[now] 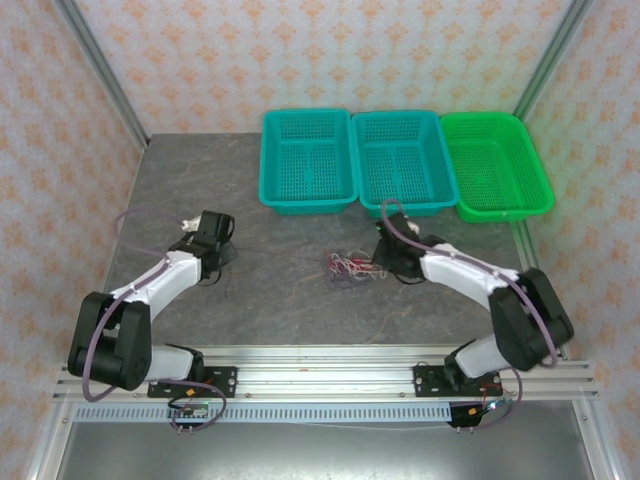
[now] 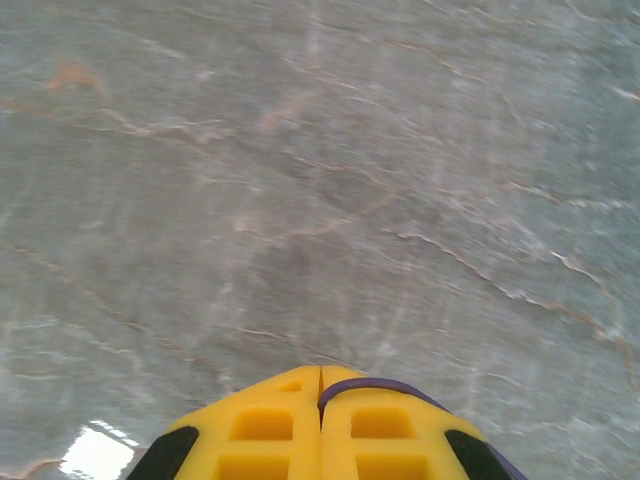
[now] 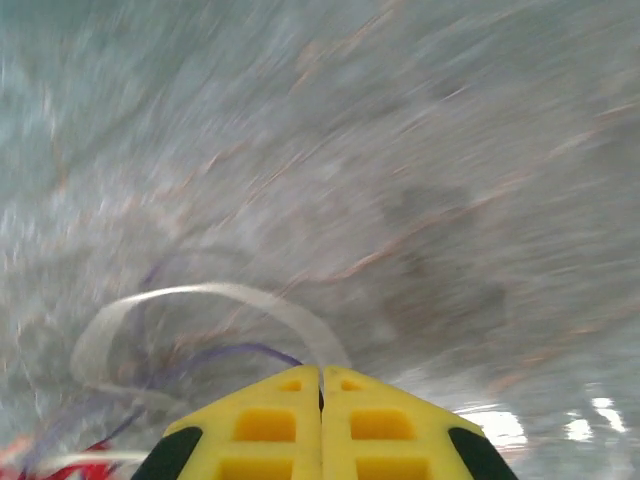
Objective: Untangle the cables
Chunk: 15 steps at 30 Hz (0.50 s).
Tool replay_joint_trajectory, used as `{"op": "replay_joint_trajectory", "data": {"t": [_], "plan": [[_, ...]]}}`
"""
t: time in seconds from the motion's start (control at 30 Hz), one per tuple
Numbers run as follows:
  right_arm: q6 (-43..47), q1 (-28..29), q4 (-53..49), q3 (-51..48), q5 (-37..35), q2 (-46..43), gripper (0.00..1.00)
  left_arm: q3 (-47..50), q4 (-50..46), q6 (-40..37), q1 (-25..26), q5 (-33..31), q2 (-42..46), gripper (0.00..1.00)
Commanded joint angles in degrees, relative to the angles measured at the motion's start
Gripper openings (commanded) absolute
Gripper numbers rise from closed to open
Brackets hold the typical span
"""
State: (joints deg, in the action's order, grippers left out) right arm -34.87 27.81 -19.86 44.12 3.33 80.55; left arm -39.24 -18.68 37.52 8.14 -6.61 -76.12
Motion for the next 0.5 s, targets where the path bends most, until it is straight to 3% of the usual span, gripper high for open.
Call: {"op": "replay_joint_trajectory", "data": {"t": [0.0, 0.13, 0.3, 0.47], "plan": [[-4.06, -7.86, -3.99, -4.91, -8.12, -7.16, 0.0, 1.4, -2.02, 1.72, -3.16, -5.37, 1.8, 0.0], [-5.91, -15.97, -4.94, -8.57, -10.22, -15.36, 0.0, 2.14, -0.9, 2.15, -3.43, -4.51, 1.15, 0.0], [-6.65, -18.26, -8.97, -8.11, -15.74, -18.9, 0.0, 1.56, -0.47, 2.93, -3.43, -4.13, -0.51, 0.0], [-11.13, -29.07, -10.63, -11.71, -14.66, -25.32, 0.0, 1.45, -2.15, 2.39, -4.51, -6.46, 0.67, 0.0]]}}
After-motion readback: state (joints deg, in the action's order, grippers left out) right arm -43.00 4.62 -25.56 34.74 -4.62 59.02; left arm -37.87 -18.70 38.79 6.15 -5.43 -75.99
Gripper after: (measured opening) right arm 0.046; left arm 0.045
